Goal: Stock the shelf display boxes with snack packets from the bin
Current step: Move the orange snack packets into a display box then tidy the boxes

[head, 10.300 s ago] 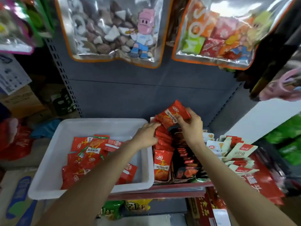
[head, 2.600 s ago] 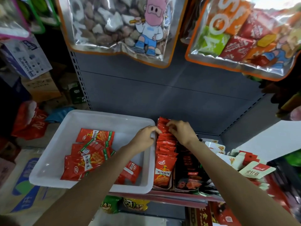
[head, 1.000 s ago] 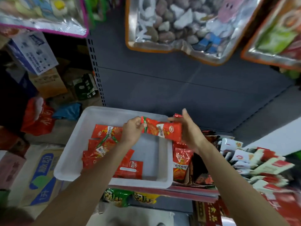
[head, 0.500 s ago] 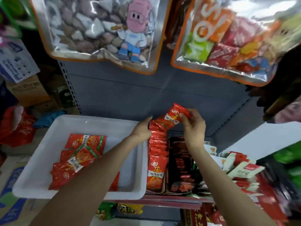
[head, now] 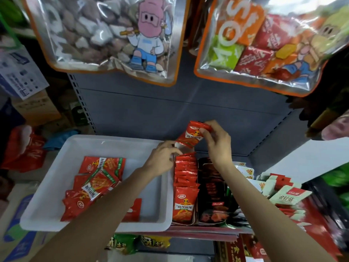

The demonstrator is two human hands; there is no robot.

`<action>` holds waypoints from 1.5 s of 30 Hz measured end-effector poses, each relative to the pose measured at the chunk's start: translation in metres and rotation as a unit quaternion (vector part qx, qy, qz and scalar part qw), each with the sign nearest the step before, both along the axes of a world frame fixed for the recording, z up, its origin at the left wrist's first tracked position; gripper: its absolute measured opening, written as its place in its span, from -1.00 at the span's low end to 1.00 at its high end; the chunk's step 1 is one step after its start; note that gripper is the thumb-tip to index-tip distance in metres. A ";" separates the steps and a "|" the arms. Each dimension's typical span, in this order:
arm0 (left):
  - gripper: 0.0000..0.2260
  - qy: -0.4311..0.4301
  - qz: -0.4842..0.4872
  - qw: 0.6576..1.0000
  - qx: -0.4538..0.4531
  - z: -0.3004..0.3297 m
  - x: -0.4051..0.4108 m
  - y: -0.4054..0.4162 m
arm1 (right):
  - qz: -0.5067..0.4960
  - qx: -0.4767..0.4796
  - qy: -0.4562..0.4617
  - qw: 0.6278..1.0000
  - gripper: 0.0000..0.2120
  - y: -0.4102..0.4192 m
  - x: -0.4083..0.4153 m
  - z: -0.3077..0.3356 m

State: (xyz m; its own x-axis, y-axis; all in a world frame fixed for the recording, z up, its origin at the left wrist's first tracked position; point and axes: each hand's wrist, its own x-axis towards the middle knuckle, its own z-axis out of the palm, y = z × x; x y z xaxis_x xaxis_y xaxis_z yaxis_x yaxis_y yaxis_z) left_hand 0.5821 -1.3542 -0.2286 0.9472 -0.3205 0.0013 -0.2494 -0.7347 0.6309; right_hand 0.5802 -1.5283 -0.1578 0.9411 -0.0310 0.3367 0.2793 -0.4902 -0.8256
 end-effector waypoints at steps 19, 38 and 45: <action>-0.54 0.025 -0.021 0.999 -0.009 -0.001 0.003 0.008 | 0.079 -0.218 0.112 0.966 -0.85 0.005 0.022 -0.022; -0.58 0.117 0.198 0.966 0.118 -0.054 -0.068 0.190 | 0.182 -0.241 0.281 0.911 -0.53 0.171 -0.027 -0.107; -0.34 0.157 0.159 0.973 0.064 -0.076 -0.077 0.218 | 0.178 -0.258 0.364 0.877 -0.58 0.212 -0.039 -0.146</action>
